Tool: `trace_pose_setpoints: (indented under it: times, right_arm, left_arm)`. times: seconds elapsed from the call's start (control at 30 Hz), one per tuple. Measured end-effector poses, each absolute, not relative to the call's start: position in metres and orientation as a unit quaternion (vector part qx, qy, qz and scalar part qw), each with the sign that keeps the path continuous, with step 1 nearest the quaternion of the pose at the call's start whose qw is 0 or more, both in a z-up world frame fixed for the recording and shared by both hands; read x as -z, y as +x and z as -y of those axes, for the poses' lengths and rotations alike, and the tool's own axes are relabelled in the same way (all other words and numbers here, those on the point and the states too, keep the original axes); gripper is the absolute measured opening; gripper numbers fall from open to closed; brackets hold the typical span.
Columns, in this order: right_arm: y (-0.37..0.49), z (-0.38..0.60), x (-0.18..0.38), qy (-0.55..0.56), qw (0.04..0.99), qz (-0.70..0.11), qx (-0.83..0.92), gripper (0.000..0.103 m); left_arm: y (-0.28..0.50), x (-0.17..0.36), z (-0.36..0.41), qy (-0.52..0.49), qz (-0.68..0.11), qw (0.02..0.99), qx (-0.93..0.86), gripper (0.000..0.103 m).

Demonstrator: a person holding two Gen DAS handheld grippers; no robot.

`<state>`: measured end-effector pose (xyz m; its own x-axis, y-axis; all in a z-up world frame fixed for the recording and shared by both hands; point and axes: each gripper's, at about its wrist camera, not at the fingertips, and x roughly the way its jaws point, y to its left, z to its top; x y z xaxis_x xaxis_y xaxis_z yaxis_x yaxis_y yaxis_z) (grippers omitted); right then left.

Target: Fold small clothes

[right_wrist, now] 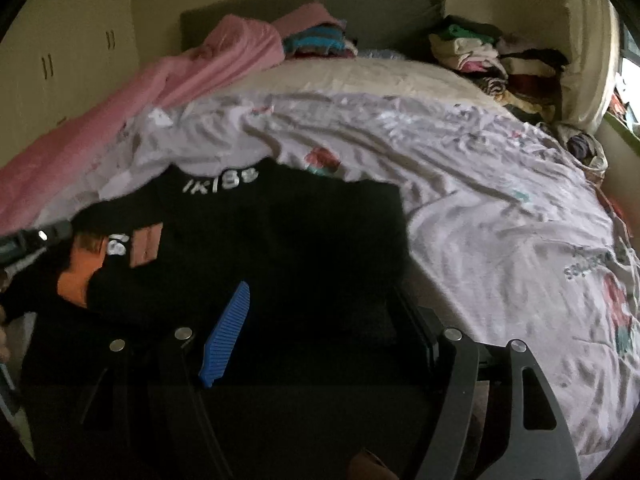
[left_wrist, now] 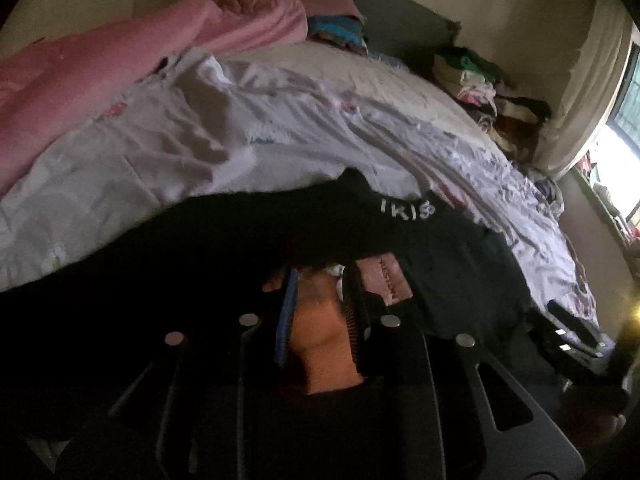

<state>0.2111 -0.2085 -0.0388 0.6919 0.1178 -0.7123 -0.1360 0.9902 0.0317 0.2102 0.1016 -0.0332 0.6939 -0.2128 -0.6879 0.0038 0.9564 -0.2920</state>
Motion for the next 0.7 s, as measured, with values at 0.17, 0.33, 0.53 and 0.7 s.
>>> trace_pose_setpoints:
  times: [0.17,0.33,0.53,0.7]
  right_arm:
    - [0.223,0.199,0.055,-0.029,0.908,-0.411,-0.074,0.07]
    - [0.234,0.205,0.076,-0.022,0.891,-0.45,-0.057,0.07]
    - [0.221,0.207,0.065,0.003,0.9,-0.429,-0.075,0.074]
    - [0.203,0.204,0.048,0.019,0.912,-0.401,-0.083,0.085]
  left_arm:
    - [0.21,0.041,-0.089,-0.119,-0.4,0.905,0.078,0.018]
    - [0.221,0.081,-0.073,-0.098,-0.476,0.87,0.082,0.027]
    - [0.213,0.078,-0.077,-0.11,-0.469,0.872,0.088,0.037]
    - [0.198,0.067,-0.085,-0.1,-0.449,0.886,0.061,0.057]
